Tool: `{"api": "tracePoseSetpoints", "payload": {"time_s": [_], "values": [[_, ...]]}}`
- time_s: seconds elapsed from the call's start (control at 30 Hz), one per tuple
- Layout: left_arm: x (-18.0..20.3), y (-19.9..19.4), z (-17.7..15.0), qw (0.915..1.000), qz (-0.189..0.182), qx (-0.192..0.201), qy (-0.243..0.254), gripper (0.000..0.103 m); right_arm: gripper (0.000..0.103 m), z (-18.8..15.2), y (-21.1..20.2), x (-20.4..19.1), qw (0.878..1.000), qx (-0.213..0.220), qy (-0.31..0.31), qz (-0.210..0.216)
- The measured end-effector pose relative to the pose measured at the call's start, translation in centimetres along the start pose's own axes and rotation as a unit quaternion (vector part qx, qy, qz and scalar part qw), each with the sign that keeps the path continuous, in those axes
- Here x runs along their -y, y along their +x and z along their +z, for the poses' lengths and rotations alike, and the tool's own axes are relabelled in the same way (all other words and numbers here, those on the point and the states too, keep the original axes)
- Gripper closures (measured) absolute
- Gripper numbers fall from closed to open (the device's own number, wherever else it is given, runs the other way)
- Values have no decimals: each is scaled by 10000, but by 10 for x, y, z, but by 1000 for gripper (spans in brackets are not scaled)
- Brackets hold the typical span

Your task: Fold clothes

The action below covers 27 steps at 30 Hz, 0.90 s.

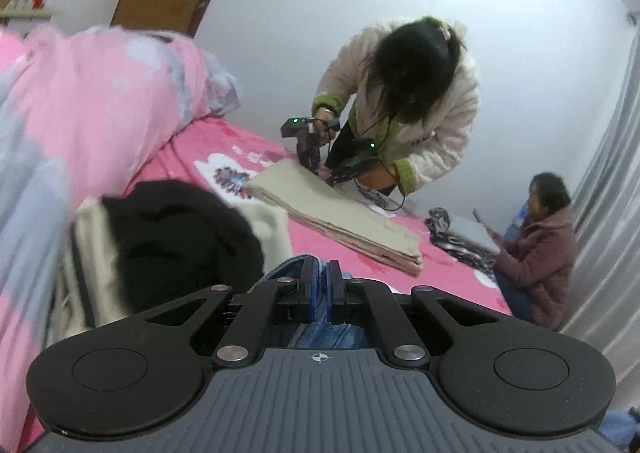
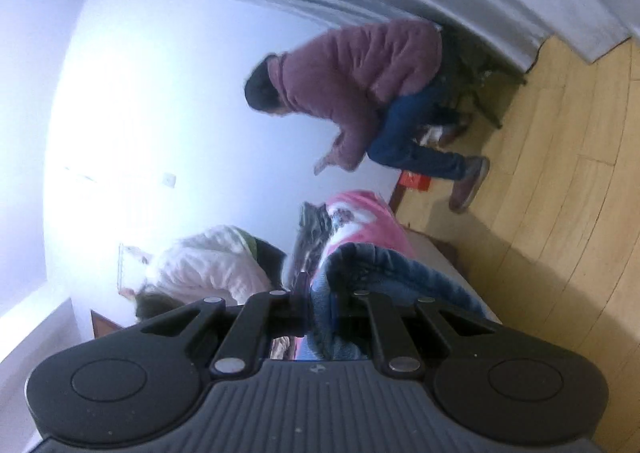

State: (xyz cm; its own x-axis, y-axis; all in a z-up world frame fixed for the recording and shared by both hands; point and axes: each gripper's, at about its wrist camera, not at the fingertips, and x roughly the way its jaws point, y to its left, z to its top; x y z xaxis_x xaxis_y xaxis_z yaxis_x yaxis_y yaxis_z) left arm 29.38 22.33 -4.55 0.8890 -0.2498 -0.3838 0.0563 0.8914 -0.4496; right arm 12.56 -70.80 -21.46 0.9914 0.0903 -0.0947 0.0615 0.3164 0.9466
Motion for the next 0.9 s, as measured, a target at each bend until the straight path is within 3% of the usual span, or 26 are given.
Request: {"api": "tracePoseSetpoints", "payload": {"time_s": [0.23, 0.37, 0.57, 0.7, 0.8, 0.83, 0.9], "values": [[-48, -42, -40, 9969, -145, -45, -766, 100, 95, -19, -89, 2, 9985, 450, 252, 161], [-72, -44, -62, 9949, 60, -177, -990, 100, 96, -37, -126, 6, 9984, 468, 310, 74], [-96, -36, -85, 9919, 387, -484, -1105, 100, 97, -37, -176, 10, 9977, 593, 332, 69], [-112, -33, -101, 9831, 874, -859, -1360, 99, 97, -35, -218, 11, 9958, 716, 266, -497], [-120, -43, -107, 9635, 1926, -1107, -1495, 99, 95, -40, -230, 6, 9945, 477, 138, -921], [-122, -53, -107, 9593, 2046, -1002, -1666, 99, 95, -44, -227, 1, 9943, 272, 5, -1031], [-122, -71, -106, 9635, 1687, -686, -1963, 97, 93, -53, -217, -11, 9915, -184, -284, -1259]]}}
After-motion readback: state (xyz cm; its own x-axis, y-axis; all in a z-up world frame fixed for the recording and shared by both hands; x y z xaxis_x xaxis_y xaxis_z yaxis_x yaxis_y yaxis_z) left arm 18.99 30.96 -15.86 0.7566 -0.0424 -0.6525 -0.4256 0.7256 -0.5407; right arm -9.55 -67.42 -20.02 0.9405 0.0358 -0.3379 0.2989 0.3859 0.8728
